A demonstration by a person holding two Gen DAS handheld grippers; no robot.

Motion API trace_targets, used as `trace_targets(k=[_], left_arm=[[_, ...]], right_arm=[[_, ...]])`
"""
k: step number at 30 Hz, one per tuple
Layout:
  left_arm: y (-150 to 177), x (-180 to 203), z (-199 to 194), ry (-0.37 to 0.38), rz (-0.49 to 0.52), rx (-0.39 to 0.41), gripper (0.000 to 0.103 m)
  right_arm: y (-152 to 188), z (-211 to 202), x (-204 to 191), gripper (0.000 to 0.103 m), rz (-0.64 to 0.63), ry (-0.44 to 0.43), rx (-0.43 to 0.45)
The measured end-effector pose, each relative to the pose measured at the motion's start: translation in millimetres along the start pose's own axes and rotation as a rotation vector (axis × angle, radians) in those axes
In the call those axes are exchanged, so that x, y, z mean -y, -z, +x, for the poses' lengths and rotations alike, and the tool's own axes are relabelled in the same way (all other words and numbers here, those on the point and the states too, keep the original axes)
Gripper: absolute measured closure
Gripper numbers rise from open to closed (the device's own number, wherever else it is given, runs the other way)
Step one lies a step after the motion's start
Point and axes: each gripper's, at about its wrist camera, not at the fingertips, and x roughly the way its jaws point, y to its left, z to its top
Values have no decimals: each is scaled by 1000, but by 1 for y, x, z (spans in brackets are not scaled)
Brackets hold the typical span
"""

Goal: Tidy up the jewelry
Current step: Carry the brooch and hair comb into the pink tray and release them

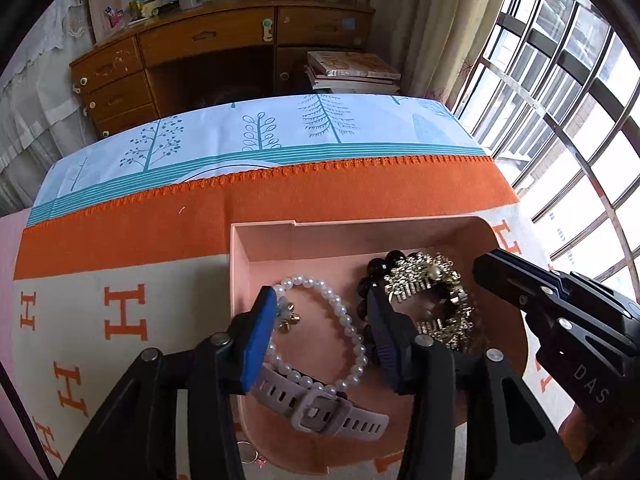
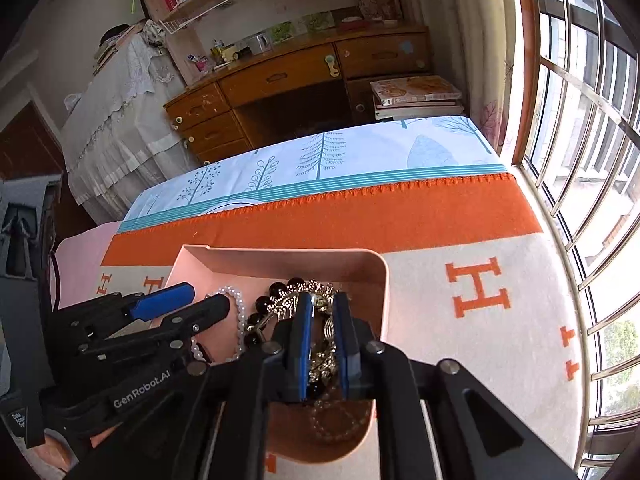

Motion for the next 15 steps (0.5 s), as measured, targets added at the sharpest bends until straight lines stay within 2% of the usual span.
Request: trace_targets(k=[1,4,15], left_arm=[[0,2,-3,-18,3,11,39],[1,6,-14,-20,5,55,29],[11,2,-53,-19,-35,123,26]], right_arm=[[0,-1,-2,91,-11,9,7],[0,-9,-5,91,-26,19,34],[7,-49,-12,92,-60,55,121]])
